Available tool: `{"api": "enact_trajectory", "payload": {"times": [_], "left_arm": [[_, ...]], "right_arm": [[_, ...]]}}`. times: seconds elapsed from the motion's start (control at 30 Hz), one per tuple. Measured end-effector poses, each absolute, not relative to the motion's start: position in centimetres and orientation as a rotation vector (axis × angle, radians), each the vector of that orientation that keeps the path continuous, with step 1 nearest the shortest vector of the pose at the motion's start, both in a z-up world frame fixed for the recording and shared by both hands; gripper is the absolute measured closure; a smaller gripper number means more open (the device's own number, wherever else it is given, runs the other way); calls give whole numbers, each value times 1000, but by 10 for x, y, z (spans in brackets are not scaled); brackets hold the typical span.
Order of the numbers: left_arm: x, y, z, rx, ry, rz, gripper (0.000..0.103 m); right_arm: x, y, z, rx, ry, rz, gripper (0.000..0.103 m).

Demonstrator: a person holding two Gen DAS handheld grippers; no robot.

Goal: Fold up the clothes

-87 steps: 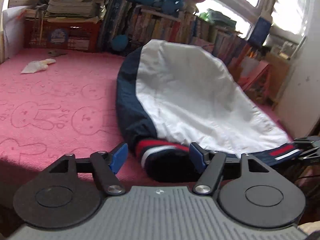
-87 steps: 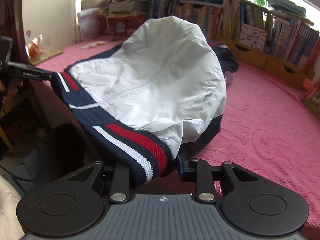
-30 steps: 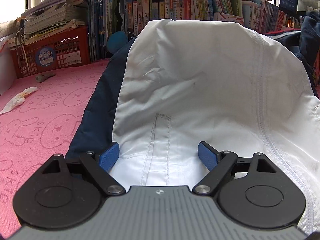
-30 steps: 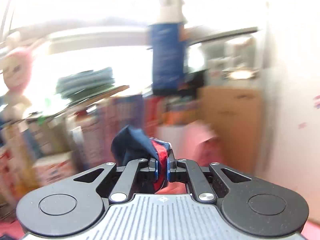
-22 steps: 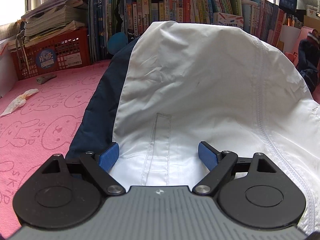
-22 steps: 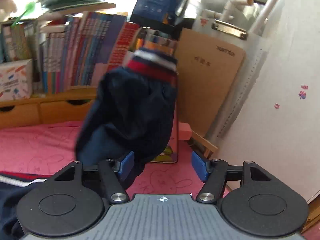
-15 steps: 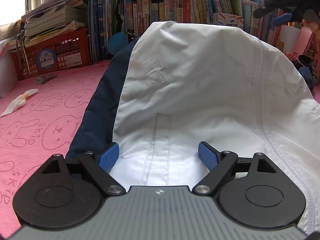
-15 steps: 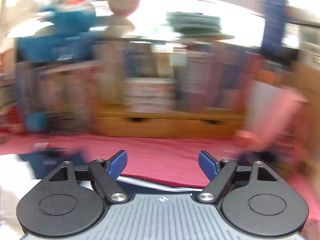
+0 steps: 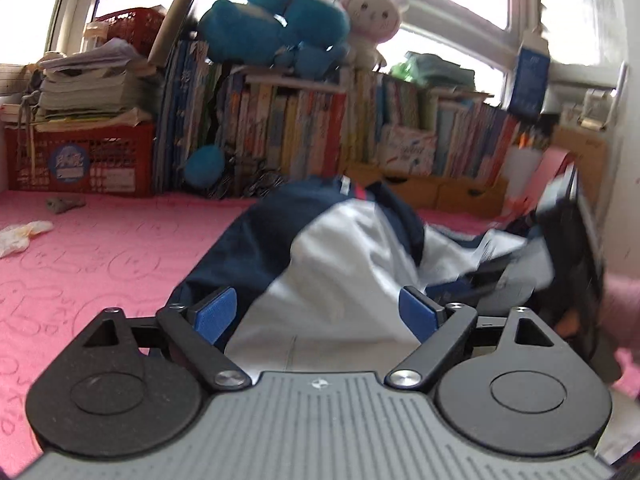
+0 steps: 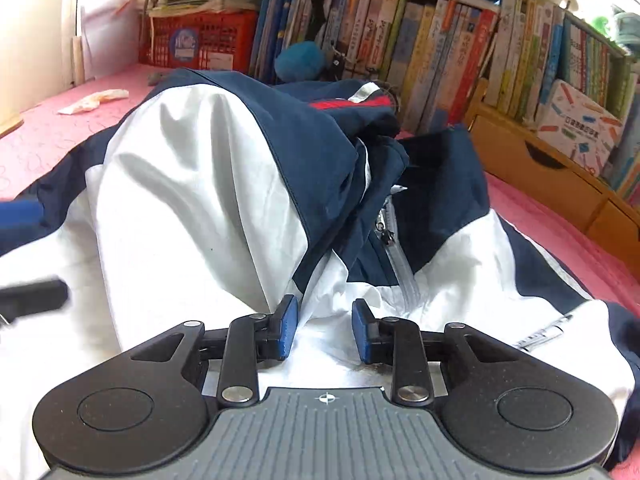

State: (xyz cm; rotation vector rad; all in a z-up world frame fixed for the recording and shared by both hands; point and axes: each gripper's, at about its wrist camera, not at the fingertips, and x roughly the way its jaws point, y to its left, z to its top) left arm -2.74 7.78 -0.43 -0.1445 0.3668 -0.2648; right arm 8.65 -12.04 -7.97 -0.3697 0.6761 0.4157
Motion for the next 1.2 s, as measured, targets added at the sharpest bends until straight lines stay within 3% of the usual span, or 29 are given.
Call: {"api": "enact_trajectory", "payload": {"times": [0.17, 0.37, 0.43, 0.47, 0.5, 0.57, 0.7, 0.83, 0.93, 1.03, 1.2], "left_arm": [[50, 55, 45, -103, 372, -303, 0], [194, 4, 8, -89, 770, -145, 3], [211, -6, -11, -46, 844, -103, 29], [210, -7, -13, -29, 837, -91, 65], [209, -6, -14, -24, 828, -78, 85], [206, 9, 1, -78, 798, -48, 98], [205, 68, 74, -190, 637, 53, 98], [178, 146, 172, -261, 338, 178, 99], [159, 201, 210, -245, 183, 278, 98], [161, 249, 211, -171, 163, 426, 98], [191, 326, 137, -127, 346, 642, 97]], "right_arm": [[51, -125, -96, -458, 527, 361, 71], [47, -118, -97, -510, 501, 343, 72], [53, -121, -95, -478, 514, 354, 71], [54, -122, -93, -463, 519, 359, 71], [56, -123, -93, -453, 523, 362, 71], [57, -124, -93, -442, 526, 365, 71], [56, -125, -93, -442, 522, 364, 71], [55, -131, -90, -397, 511, 364, 61], [52, -136, -87, -354, 496, 361, 53], [50, -139, -83, -339, 469, 358, 42], [50, -156, -63, -218, 464, 401, 32]]}}
